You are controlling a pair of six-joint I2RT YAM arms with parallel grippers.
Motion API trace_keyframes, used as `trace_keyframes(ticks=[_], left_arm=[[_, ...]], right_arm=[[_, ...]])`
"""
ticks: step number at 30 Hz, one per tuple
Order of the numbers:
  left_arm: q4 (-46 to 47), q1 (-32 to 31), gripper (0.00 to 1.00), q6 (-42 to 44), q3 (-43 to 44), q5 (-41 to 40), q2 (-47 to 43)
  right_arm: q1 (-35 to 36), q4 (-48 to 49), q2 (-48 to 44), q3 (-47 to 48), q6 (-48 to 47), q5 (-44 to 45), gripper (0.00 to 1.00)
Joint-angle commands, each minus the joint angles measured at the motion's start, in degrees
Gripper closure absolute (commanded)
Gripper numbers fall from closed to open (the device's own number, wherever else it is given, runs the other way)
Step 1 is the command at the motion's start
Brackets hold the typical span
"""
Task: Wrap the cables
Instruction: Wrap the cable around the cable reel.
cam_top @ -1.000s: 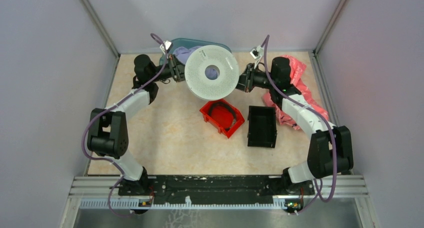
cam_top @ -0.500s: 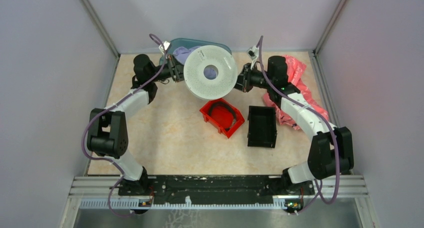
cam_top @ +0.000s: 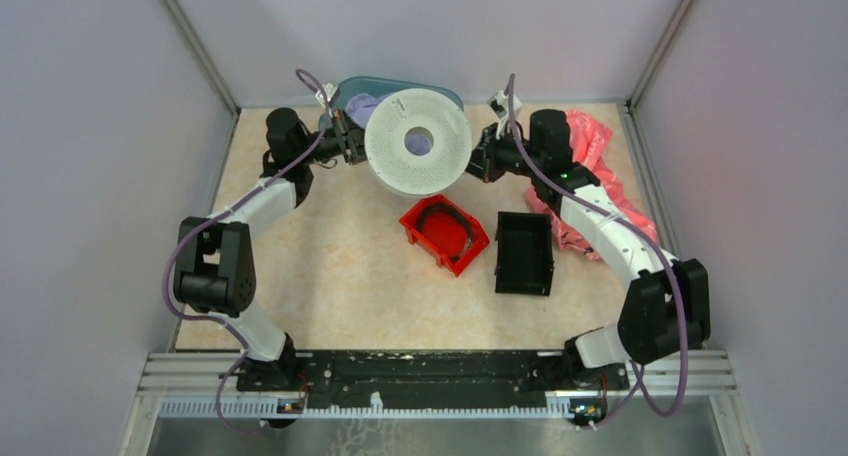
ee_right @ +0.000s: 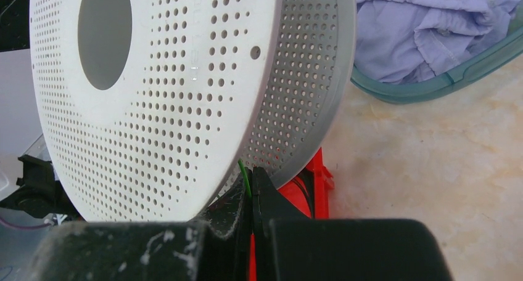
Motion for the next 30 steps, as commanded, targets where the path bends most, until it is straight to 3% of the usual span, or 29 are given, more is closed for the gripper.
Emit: trace_keyframes(ticks=[1,15,30], left_arm=[[1.42,-1.37,1.00,-1.30,0.30,-0.76,-3.02],[3.44,-2.87,1.00,-8.68,-5.41,-5.26,-2.50],[-2.03,-4.00,1.00,-9.65,-7.48,-7.17,-0.80]], right_arm=[[2.81,0.75,-0.45,1.52,0.07,2.22,1.00],[8.09,-1.71,0.09,2.14,0.39,17.49,1.00],[13.23,-3.32,1.24,3.74,-3.73,33.22,1.00]])
